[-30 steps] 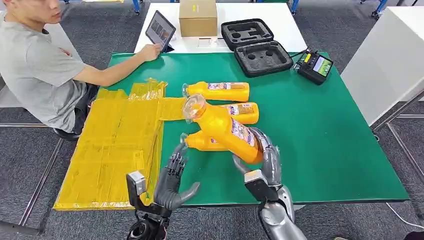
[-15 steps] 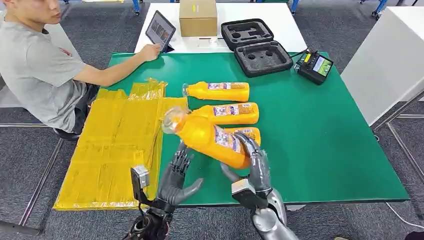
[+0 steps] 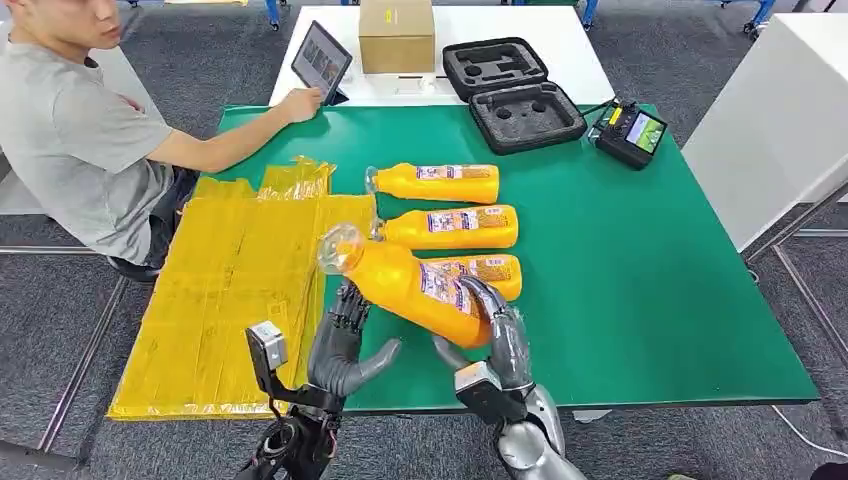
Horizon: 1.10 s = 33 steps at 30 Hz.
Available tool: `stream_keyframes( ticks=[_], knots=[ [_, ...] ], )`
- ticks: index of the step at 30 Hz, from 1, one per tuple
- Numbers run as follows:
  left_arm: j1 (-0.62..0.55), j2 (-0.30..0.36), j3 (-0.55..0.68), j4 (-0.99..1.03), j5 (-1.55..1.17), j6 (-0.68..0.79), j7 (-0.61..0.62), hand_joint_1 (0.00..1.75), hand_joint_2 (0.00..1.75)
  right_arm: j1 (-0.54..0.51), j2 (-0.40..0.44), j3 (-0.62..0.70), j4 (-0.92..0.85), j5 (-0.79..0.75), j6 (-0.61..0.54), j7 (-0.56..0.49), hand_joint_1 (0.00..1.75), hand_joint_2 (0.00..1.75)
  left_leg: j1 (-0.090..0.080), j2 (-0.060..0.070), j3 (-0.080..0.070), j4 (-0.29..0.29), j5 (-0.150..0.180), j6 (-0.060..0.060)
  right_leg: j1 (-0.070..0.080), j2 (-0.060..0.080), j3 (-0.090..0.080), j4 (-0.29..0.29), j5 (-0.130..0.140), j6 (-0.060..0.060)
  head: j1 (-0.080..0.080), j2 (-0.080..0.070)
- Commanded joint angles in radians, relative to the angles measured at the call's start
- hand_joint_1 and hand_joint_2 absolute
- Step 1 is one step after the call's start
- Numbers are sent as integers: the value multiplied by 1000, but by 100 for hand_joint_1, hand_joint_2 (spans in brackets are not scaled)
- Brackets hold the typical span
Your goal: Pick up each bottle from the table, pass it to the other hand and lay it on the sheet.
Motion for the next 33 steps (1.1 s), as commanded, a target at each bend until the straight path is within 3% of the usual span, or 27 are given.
stream_keyframes(
  ticks=[1, 18, 33],
  knots=[
    [-43, -9, -97, 121, -35, -10, -5, 0, 175, -85, 23, 64, 115, 12, 0, 0, 175, 175, 1, 1, 4, -1, -1, -2, 1, 3, 3, -1, 0, -2, 0, 0],
    [-68, -22, -47, 105, 12, 14, -5, 0, 175, -160, 68, 221, 242, 11, -11, 0, 175, 175, 1, 1, 2, 0, 0, -1, 1, 2, 1, 0, 0, -1, 0, 0],
    [-62, -8, 25, 52, 70, 21, -5, 0, 175, -149, 45, 244, 262, -37, -46, 0, 175, 175, 1, 0, 2, 0, 0, -1, 1, 1, 1, 0, 0, -1, 0, 0]
  ],
)
